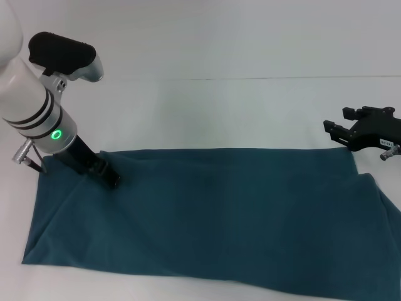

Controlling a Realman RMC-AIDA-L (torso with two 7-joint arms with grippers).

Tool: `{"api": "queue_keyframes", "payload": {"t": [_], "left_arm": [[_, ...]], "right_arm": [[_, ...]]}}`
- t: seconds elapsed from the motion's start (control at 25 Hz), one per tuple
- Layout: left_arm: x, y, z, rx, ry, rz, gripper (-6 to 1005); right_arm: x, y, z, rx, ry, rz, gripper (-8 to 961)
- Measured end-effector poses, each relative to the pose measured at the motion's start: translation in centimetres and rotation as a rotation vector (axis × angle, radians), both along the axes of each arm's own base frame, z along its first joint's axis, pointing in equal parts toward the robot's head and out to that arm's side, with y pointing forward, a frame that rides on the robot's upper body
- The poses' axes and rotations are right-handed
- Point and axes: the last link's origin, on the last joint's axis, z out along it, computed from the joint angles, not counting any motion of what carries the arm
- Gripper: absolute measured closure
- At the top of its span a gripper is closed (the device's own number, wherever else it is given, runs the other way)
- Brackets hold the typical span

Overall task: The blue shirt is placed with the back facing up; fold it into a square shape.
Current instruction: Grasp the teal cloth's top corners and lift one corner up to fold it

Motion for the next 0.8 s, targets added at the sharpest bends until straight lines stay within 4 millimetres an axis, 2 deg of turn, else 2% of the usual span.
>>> {"api": "queue_keyframes", "payload": {"t": [0.08,0.32,0.52,0.8], "left_arm": [[0.00,-0.04,-0.06,-0.002,-0.001,0.000,89],[-0.04,0.01,0.11,0.010,-0.017,0.007,279],[0.16,-0.18,-0.33,-0.014,-0.013,-0.011,514],[0.87,-0.12,-0.54,-0.025,-0.020,-0.055,662]], "right_arm": [[0.12,-0.11,-0.01,0.000,0.002,-0.003,438],[0.48,-0.36,0.18,0.004,0.012,-0.014,439],[0.56,-0.47,0.13,0.001,0.013,-0.016,439],[0.79,-0.75,0.08,-0.004,0.016,-0.021,440]]}}
